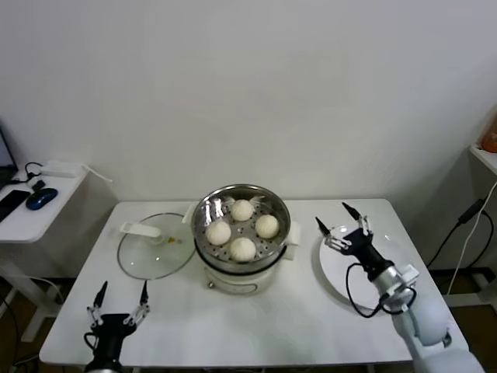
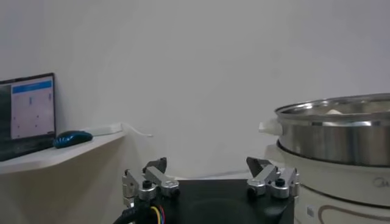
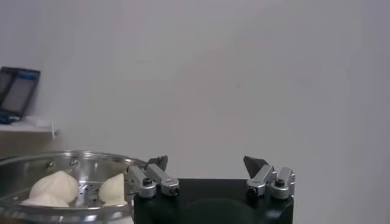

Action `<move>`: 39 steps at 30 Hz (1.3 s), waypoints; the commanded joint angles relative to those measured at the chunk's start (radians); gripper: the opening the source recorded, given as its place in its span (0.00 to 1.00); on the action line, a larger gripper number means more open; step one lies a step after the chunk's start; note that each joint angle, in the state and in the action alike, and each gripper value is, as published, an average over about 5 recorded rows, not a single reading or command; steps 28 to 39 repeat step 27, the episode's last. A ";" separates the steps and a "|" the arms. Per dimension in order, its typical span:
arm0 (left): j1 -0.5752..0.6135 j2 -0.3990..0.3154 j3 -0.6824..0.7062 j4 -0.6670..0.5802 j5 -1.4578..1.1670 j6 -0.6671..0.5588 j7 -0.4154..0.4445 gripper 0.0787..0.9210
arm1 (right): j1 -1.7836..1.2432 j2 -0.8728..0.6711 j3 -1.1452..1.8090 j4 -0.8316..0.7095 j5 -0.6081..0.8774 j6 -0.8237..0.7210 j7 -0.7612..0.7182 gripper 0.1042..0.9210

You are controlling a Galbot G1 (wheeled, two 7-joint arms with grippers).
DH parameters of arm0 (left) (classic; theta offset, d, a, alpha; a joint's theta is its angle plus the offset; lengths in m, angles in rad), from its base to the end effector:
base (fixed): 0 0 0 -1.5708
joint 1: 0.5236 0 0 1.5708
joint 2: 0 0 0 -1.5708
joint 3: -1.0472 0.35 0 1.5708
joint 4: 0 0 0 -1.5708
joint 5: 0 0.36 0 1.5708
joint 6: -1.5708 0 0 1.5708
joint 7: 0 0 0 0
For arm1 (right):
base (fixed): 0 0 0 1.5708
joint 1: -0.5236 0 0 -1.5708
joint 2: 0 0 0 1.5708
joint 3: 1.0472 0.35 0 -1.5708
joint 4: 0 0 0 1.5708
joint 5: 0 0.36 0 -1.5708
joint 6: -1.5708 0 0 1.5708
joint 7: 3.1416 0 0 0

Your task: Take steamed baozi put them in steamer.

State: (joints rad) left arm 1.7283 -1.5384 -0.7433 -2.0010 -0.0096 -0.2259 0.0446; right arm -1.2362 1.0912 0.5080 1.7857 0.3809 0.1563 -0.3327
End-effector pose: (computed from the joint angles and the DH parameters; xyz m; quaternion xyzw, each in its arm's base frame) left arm 0.1238 0.0777 -0.3545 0.0550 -0.9955 -0.0757 0.0119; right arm 0.2994 -0.1212 -0.3066 -0.2231 0.9709 -0.0510 0.0705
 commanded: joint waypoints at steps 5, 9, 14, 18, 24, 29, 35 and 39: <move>-0.005 -0.015 -0.004 0.004 -0.016 -0.001 0.012 0.88 | -0.240 0.236 0.100 0.065 -0.046 0.115 0.020 0.88; -0.005 -0.016 -0.006 0.004 -0.018 -0.002 0.013 0.88 | -0.264 0.247 0.098 0.063 -0.047 0.131 0.018 0.88; 0.000 -0.013 -0.014 0.001 -0.026 -0.001 0.027 0.88 | -0.271 0.254 0.101 0.050 -0.046 0.140 0.016 0.88; 0.007 0.001 -0.017 -0.007 -0.029 0.004 0.046 0.88 | -0.269 0.251 0.103 0.039 -0.044 0.140 0.011 0.88; 0.007 -0.002 -0.016 -0.004 -0.030 0.000 0.052 0.88 | -0.274 0.254 0.107 0.042 -0.044 0.139 0.002 0.88; 0.006 -0.003 -0.015 -0.004 -0.029 -0.001 0.053 0.88 | -0.278 0.253 0.110 0.045 -0.043 0.139 -0.002 0.88; 0.006 -0.003 -0.015 -0.004 -0.029 -0.001 0.053 0.88 | -0.278 0.253 0.110 0.045 -0.043 0.139 -0.002 0.88; 0.006 -0.003 -0.015 -0.004 -0.029 -0.001 0.053 0.88 | -0.278 0.253 0.110 0.045 -0.043 0.139 -0.002 0.88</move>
